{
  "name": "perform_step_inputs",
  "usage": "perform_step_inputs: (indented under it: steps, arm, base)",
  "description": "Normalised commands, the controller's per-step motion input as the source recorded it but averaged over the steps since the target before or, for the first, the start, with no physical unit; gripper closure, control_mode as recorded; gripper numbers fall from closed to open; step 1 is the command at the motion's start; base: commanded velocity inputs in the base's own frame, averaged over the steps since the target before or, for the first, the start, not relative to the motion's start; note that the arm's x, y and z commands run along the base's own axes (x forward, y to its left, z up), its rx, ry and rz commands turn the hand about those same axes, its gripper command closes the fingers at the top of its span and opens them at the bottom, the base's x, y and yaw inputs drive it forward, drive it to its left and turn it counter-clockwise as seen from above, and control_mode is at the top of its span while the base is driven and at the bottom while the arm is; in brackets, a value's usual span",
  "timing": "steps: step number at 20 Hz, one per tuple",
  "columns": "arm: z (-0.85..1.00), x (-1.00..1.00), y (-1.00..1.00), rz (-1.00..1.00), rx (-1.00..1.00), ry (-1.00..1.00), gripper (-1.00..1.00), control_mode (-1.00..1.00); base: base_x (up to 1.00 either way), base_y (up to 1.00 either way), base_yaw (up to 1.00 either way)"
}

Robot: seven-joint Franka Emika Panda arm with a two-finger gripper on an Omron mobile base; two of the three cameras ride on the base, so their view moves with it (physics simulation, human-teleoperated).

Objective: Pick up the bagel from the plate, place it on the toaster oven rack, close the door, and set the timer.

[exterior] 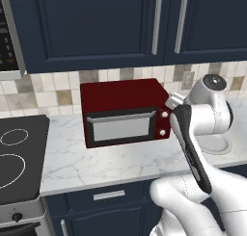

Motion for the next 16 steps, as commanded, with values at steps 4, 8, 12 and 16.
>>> perform_step_inputs:
  steps: [4,8,12,16]
  arm:
    - [-0.49,0.01,-0.18,0.46,0.0,0.18,-1.0,-1.0]
    - [-0.44,0.06,-0.16,0.46,0.0,0.14,-1.0,-1.0]
    - [-0.47,0.17,-0.12,0.39,0.03,0.08,-1.0,-1.0]
    - [-0.39,0.32,0.0,0.24,0.01,0.09,-1.0,-1.0]
  base:
    - [0.0,0.0,0.0]
    - [0.0,0.0,0.0]
    - [0.0,0.0,0.0]
    - [0.0,0.0,0.0]
